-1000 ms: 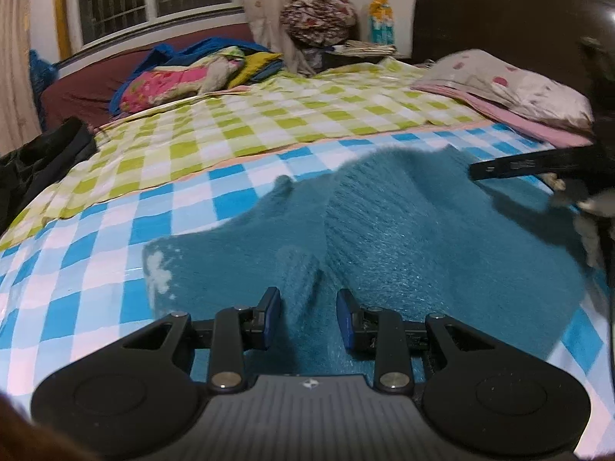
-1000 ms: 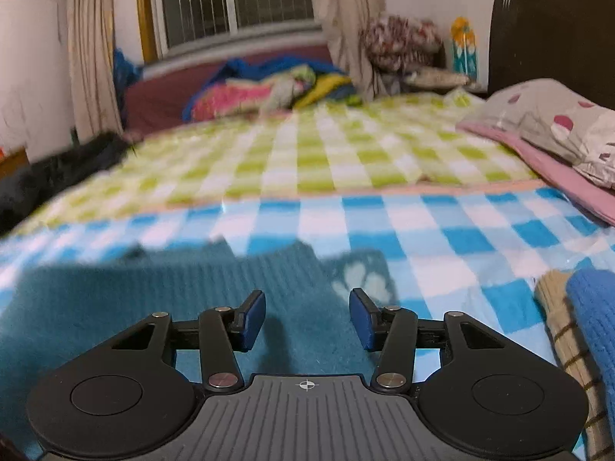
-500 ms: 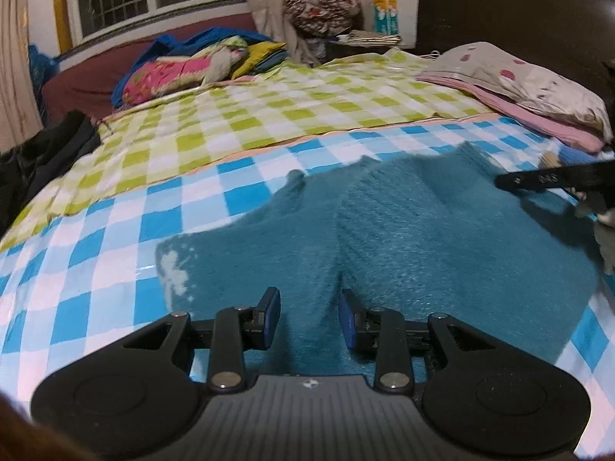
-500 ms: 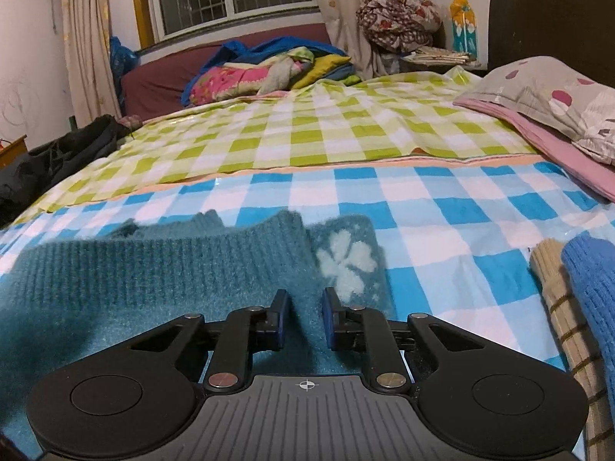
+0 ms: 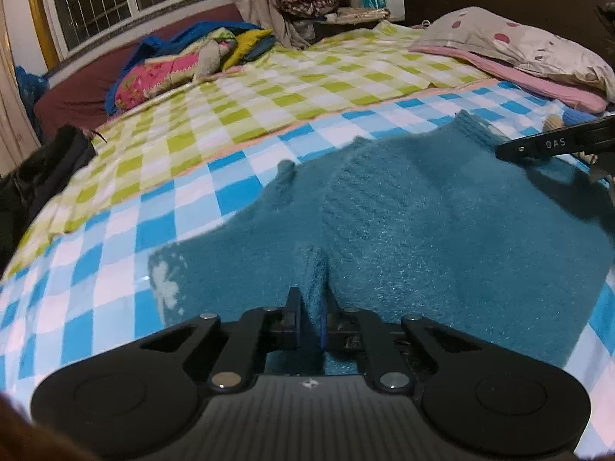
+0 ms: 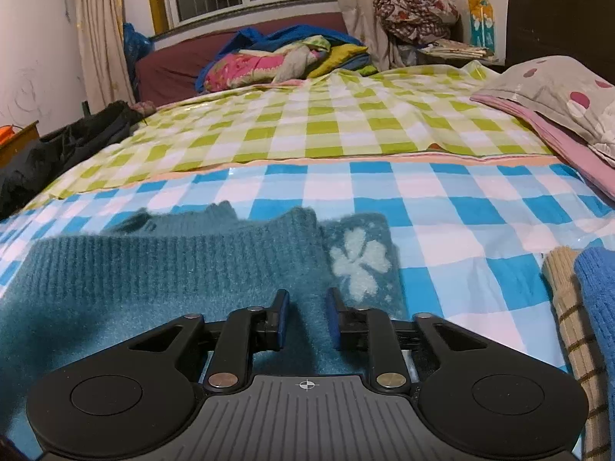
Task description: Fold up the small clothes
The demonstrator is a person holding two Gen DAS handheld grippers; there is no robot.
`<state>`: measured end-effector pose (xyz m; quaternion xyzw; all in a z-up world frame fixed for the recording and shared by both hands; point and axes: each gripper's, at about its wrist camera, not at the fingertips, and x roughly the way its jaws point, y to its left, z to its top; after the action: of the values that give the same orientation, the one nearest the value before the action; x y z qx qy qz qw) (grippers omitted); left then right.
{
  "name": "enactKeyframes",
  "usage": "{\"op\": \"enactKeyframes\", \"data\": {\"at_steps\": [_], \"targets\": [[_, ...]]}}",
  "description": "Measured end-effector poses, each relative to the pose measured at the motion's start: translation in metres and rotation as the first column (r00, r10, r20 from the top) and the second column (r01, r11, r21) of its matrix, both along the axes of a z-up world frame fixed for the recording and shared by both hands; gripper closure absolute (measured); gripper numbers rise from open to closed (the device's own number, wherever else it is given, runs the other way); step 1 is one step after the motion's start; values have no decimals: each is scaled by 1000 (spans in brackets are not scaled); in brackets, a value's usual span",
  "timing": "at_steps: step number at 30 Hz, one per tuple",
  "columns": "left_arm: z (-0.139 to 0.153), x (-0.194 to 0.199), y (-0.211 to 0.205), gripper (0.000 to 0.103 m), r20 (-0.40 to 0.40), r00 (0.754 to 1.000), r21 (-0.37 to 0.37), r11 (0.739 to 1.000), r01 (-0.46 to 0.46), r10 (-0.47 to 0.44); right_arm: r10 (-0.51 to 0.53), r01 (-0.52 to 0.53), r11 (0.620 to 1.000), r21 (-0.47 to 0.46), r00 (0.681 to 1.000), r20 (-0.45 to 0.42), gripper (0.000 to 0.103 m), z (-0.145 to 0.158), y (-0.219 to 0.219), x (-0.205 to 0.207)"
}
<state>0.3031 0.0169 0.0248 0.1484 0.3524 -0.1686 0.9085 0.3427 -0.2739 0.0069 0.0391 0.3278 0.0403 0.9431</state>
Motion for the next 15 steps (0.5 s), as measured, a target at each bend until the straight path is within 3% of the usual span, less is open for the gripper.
{"op": "enactKeyframes", "data": {"at_steps": [6,10,13,15], "targets": [[36,-3,25,87,96,992,-101,992,-77,87,-18,9,996,86,994,112,97,36,-13,-19],[60,7,49,88,178,964,-201,966,-163,199,-82,48,984,173,978,194,97,57,-23,-23],[61,23,57,88,200,945,-244,947,-207,258,-139,97,978,185,963,232,98,59,-25,-18],[48,36,57,88,194,941,-230,945,-232,278,-183,136,968,209,957,227,98,53,-29,-10]]}}
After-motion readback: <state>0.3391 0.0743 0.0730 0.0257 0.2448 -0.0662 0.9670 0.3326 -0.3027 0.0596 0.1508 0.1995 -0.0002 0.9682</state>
